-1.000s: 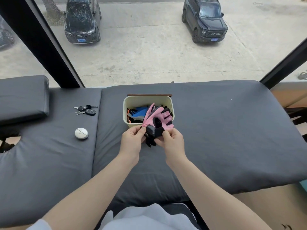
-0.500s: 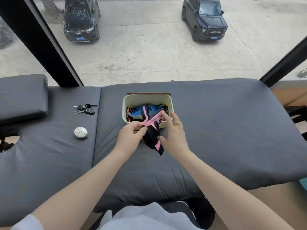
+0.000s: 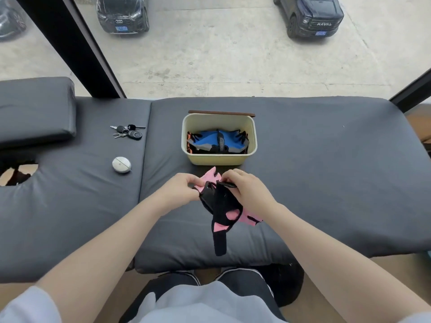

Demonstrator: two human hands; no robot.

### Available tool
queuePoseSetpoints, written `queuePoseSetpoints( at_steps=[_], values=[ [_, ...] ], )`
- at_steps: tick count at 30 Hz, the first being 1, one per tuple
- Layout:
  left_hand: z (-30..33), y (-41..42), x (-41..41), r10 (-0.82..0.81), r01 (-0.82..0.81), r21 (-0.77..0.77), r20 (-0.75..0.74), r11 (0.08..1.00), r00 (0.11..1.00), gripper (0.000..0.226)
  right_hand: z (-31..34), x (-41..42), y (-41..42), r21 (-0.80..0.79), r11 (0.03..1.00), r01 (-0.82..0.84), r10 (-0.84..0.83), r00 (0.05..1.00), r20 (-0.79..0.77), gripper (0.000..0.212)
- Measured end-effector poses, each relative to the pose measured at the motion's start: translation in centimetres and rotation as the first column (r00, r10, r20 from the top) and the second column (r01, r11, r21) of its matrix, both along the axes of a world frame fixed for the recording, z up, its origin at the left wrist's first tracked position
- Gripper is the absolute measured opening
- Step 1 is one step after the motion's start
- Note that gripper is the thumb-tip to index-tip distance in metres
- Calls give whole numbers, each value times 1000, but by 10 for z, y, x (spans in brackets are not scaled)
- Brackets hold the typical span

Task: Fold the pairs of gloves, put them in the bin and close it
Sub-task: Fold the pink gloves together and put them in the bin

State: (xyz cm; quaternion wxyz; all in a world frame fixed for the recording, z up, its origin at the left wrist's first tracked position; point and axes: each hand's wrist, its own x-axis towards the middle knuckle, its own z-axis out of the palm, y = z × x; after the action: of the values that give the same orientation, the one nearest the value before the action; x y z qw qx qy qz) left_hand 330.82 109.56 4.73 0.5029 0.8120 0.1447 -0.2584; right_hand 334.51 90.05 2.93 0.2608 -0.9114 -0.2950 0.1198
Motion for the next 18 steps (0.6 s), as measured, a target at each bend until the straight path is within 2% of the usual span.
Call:
queuePoseSetpoints(
  at_steps=[3,7,8,11,14,16,18],
  values=[
    [-26,16,-12,-233,238,352,-59,905,971,30,-29,-8,2,-174,984,40,-58,993,-101,13],
    [-62,25,-15,-288,409,487,-305,772,908,36,-71,-2,16,-328,936,-127,40,965,-259,9],
    [-70,27,-17,-324,431,519,-286,738,902,34,-80,1,22,-351,921,-166,66,958,-280,8],
    [-89,37,-30,-510,410,691,-69,596,858,28,-113,10,43,-368,909,-196,93,955,-280,9],
    [-113,44,-22,-594,513,682,-141,522,792,27,-143,13,57,-356,914,-194,120,968,-220,16],
    [-130,44,-9,-592,567,615,-194,548,782,22,-157,12,59,-268,956,-115,55,973,-222,18],
    [-146,40,-1,-583,551,592,-161,588,796,21,-167,11,56,-158,987,-4,-37,966,-255,17]
  ],
)
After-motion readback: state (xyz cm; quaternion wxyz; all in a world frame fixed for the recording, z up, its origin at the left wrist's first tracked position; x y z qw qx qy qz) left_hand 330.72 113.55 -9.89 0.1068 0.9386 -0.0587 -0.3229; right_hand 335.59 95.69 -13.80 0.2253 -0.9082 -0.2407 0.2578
